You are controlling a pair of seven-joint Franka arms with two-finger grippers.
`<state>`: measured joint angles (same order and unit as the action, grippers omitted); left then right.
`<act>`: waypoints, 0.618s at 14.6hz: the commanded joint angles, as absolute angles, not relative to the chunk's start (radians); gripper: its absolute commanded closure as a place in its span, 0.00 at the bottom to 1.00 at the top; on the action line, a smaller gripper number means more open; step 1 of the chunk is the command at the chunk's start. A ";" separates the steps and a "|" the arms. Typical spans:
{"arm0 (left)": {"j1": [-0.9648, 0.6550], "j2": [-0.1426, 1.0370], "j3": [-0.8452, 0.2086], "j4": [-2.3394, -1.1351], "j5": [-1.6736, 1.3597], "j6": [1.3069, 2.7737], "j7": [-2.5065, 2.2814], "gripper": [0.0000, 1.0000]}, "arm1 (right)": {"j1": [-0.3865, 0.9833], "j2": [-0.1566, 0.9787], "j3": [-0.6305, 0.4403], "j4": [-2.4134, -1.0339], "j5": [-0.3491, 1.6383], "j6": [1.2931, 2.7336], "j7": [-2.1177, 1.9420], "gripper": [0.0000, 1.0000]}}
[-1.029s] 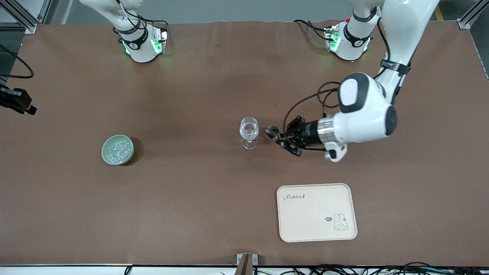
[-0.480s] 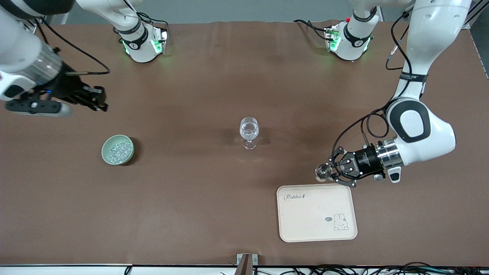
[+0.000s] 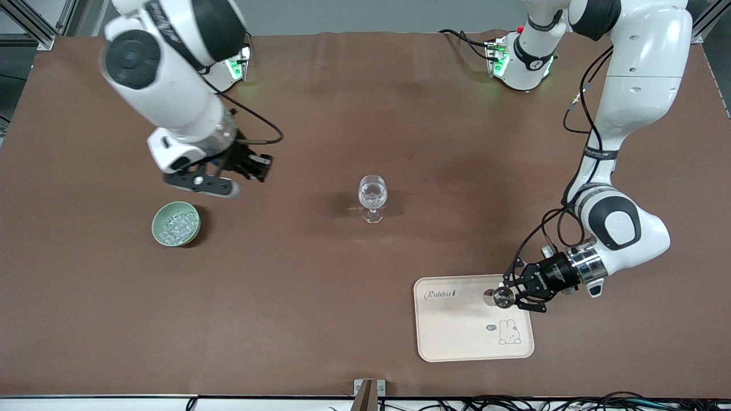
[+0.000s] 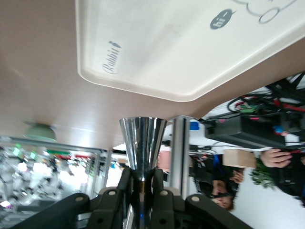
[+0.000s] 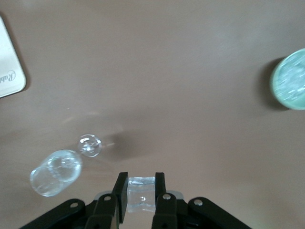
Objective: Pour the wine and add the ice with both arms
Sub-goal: 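Move the jigger toward the white tray while the right gripper brings the ice, then lower the jigger onto the tray while the right gripper moves over the glass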
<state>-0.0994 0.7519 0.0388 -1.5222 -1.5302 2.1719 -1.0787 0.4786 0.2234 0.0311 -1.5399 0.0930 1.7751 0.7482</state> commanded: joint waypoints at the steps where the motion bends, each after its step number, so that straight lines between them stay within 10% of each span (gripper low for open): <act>1: -0.117 0.807 0.057 -1.488 -1.603 2.244 -1.057 0.96 | 0.564 0.274 0.020 -1.519 0.104 1.802 0.888 0.99; 9: -0.120 0.928 0.054 -1.448 -1.801 2.263 -0.793 0.95 | 0.742 0.486 0.018 -1.356 0.098 1.920 1.152 0.99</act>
